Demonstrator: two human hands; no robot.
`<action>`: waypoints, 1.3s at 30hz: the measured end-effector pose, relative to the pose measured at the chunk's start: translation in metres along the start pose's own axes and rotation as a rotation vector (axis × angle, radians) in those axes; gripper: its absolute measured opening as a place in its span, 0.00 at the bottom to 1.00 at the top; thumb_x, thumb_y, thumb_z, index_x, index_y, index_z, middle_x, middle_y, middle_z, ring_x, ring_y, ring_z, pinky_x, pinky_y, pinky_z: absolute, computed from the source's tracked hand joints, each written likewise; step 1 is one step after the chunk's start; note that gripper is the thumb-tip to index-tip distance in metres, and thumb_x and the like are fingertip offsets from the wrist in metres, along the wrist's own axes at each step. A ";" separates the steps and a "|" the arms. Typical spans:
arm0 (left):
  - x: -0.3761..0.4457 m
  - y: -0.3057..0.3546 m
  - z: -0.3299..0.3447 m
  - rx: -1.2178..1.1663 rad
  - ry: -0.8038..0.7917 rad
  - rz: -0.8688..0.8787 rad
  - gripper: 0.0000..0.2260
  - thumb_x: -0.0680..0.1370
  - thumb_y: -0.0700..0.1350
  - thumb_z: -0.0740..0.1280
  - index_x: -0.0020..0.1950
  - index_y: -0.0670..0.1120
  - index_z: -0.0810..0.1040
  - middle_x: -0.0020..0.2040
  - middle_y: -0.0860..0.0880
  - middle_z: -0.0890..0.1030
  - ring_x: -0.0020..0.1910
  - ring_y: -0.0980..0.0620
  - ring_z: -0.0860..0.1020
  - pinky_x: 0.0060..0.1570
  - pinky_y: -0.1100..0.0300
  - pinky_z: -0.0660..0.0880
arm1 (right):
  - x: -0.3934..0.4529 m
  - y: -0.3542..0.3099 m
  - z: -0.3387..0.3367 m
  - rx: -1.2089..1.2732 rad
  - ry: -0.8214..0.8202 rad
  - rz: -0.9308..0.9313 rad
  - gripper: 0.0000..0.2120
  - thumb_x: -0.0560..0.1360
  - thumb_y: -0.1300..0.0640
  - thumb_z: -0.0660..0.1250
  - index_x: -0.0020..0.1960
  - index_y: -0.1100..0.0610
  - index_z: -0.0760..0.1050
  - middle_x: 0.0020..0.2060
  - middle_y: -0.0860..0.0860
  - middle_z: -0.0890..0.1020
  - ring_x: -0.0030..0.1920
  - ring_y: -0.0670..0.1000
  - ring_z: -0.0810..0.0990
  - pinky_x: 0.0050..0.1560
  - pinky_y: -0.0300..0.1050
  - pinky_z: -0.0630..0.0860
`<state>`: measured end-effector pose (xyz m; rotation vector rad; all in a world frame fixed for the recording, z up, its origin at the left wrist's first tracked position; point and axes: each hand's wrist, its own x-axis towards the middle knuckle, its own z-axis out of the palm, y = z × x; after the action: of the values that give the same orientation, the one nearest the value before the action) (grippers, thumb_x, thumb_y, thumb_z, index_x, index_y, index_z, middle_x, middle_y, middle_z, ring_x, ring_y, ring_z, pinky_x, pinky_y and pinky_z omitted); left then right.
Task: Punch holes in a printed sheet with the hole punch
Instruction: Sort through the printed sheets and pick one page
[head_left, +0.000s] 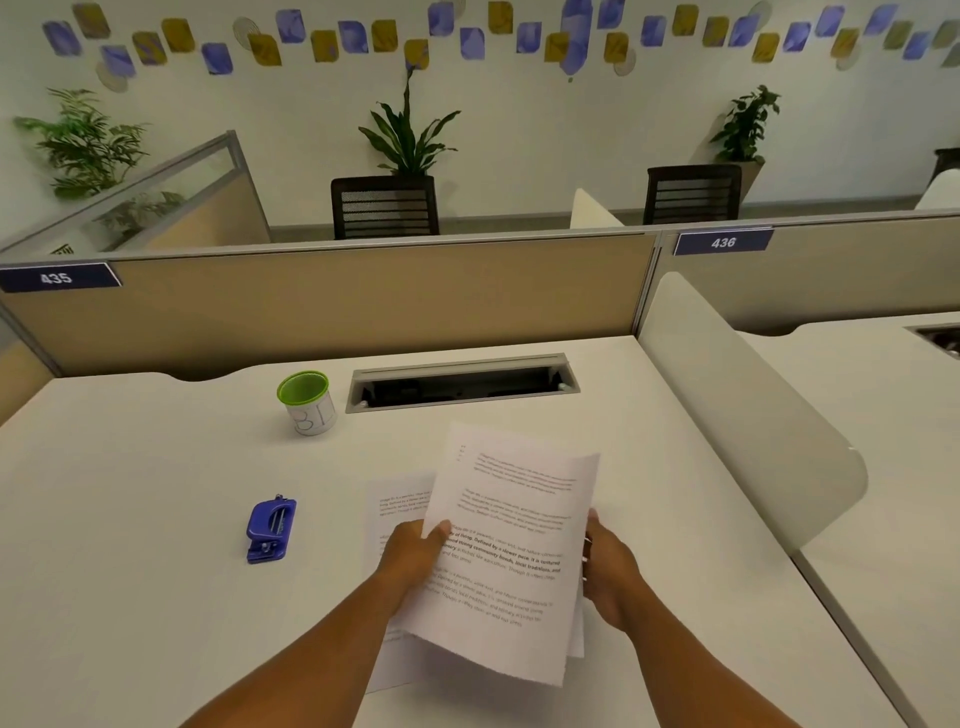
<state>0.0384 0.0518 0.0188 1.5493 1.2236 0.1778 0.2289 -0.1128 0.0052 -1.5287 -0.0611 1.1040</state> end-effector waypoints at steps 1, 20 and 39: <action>0.000 0.000 0.001 0.013 0.014 0.004 0.17 0.82 0.53 0.61 0.63 0.44 0.78 0.56 0.47 0.83 0.53 0.46 0.81 0.56 0.53 0.77 | 0.001 -0.001 0.000 0.039 -0.005 0.011 0.20 0.79 0.38 0.56 0.52 0.50 0.80 0.47 0.52 0.86 0.50 0.57 0.84 0.46 0.54 0.81; 0.011 -0.032 -0.010 0.345 0.467 -0.455 0.40 0.66 0.63 0.75 0.63 0.39 0.64 0.61 0.39 0.69 0.60 0.42 0.70 0.61 0.47 0.72 | 0.017 -0.001 0.000 -0.331 0.137 -0.040 0.12 0.77 0.66 0.58 0.56 0.54 0.73 0.49 0.52 0.82 0.47 0.55 0.83 0.40 0.47 0.80; 0.038 -0.051 -0.024 0.178 0.295 -0.323 0.17 0.73 0.51 0.72 0.57 0.43 0.79 0.50 0.44 0.84 0.41 0.45 0.82 0.41 0.54 0.81 | 0.029 -0.002 -0.004 -0.448 0.134 -0.049 0.13 0.74 0.68 0.57 0.55 0.58 0.74 0.50 0.55 0.81 0.48 0.57 0.82 0.48 0.53 0.81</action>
<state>0.0097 0.0891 -0.0297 1.4856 1.7448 0.0882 0.2482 -0.0982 -0.0112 -1.9862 -0.2676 0.9867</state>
